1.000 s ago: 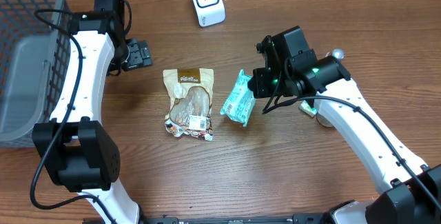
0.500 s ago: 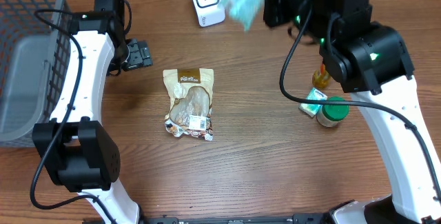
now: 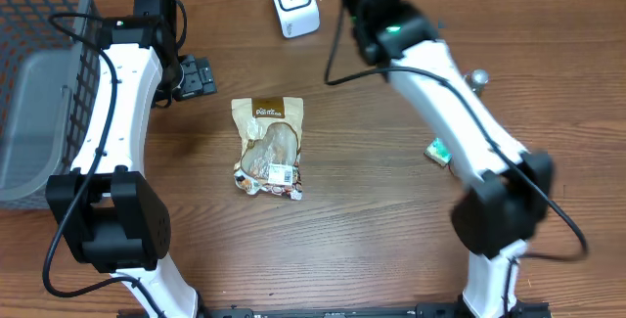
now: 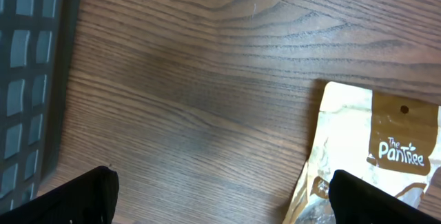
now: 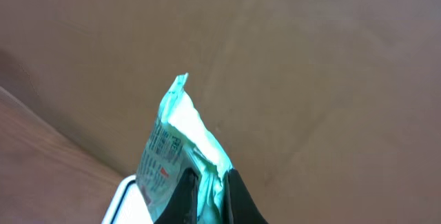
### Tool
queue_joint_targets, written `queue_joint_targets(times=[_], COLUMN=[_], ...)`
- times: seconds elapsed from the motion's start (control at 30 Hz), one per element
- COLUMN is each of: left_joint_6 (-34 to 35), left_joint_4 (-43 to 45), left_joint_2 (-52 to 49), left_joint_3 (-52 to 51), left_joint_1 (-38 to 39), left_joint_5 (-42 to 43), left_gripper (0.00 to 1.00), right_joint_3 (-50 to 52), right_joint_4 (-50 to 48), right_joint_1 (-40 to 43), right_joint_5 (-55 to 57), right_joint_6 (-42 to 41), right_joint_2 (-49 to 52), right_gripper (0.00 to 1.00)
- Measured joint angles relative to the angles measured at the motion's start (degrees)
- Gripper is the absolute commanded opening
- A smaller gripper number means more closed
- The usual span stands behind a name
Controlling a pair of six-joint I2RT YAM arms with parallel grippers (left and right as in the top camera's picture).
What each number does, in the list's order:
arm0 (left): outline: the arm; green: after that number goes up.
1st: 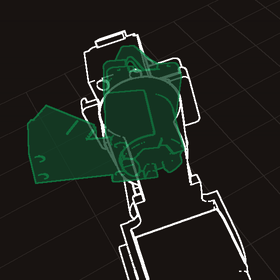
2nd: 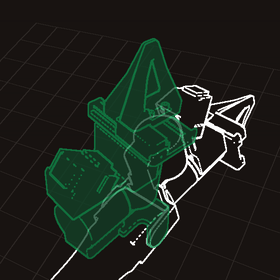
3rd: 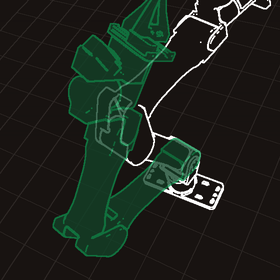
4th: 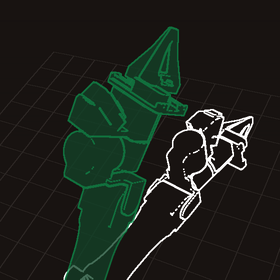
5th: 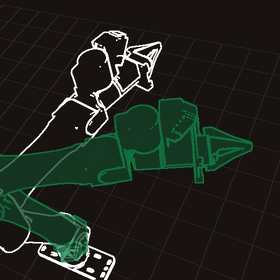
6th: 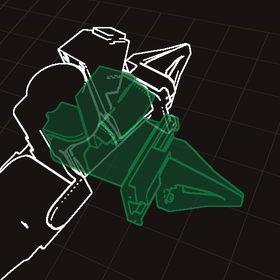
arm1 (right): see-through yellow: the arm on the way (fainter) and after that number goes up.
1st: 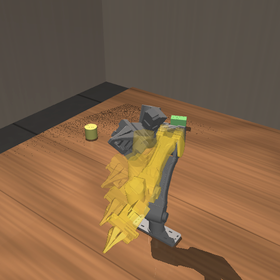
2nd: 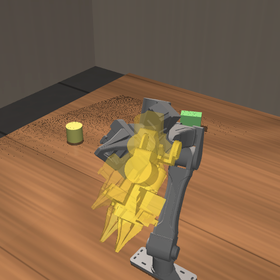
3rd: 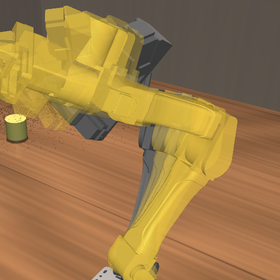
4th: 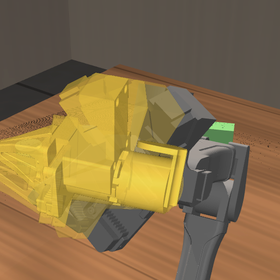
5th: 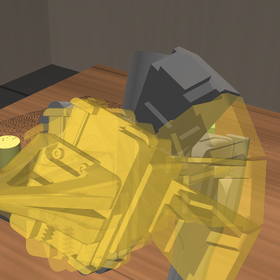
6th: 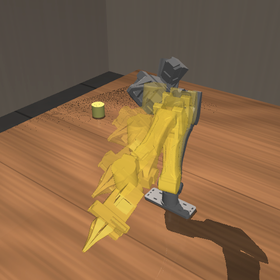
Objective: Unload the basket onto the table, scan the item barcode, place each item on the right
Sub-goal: 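Hold the wipes pack in front of the white barcode scanner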
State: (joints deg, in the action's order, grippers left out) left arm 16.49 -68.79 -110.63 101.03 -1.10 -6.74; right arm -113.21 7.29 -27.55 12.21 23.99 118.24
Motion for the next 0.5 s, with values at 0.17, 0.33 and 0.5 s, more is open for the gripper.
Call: queue_joint_targets(times=[0.17,0.33,0.5], left_joint_6=[0.0,0.0,0.0], left_joint_4=[0.02,0.02,0.0], left_joint_2=[0.0,0.0,0.0], left_joint_3=[0.0,0.0,0.0], left_joint_1=[0.0,0.0,0.0], left_joint_5=[0.0,0.0,0.0], left_gripper=[0.99,1.0,1.0], right_joint_3=[0.07,0.09,0.09], right_joint_4=[-12.22,-24.41,-29.75], right_joint_1=[-1.99,-3.19,-3.19], right_joint_5=[2.03,4.52,5.46], right_joint_6=[9.16,16.76,21.66], right_joint_2=[7.58,14.36,19.39], right_gripper=[0.04,0.04,0.04])
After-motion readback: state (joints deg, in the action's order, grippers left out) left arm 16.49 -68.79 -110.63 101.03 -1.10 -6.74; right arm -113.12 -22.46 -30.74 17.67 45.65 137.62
